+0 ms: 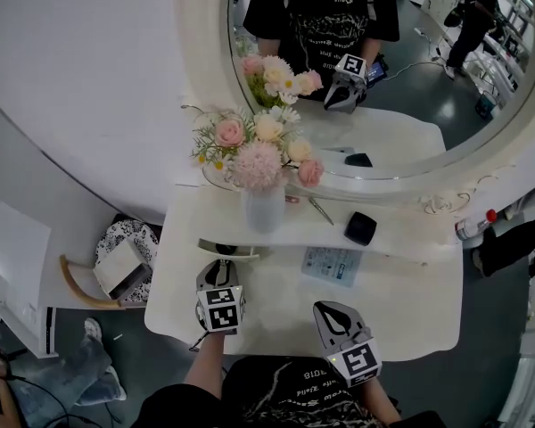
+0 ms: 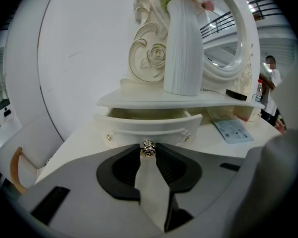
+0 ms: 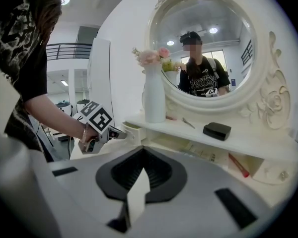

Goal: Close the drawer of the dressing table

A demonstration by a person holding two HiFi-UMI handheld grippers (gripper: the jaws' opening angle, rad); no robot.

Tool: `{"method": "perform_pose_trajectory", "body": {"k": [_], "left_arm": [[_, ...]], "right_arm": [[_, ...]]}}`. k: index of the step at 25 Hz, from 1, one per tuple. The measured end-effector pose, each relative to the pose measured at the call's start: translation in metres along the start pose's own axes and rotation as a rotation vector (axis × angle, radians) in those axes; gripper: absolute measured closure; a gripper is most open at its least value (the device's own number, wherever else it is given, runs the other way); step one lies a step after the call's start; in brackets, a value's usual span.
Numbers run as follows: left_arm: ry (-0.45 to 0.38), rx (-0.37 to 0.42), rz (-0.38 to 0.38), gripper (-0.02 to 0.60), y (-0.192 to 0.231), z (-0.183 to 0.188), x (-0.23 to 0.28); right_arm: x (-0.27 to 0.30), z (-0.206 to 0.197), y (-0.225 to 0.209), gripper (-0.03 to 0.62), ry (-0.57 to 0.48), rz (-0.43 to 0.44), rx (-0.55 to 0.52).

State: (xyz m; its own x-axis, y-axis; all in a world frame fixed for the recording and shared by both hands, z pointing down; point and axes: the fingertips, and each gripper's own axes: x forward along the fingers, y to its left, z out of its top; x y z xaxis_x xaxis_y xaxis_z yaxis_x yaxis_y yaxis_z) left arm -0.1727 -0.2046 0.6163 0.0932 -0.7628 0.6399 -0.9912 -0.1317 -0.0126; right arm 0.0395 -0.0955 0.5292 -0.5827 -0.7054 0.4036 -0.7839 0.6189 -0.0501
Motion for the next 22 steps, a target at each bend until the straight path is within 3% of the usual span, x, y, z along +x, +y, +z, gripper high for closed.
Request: {"method": "perform_pose_trajectory", "body": {"k": [22], "left_arm": [[-0.013, -0.042, -0.007, 0.479, -0.001, 0.008, 0.011]], "right_arm": [[0.007, 0.004, -0.006, 0.585, -0.026, -0.009, 0.050]]}}
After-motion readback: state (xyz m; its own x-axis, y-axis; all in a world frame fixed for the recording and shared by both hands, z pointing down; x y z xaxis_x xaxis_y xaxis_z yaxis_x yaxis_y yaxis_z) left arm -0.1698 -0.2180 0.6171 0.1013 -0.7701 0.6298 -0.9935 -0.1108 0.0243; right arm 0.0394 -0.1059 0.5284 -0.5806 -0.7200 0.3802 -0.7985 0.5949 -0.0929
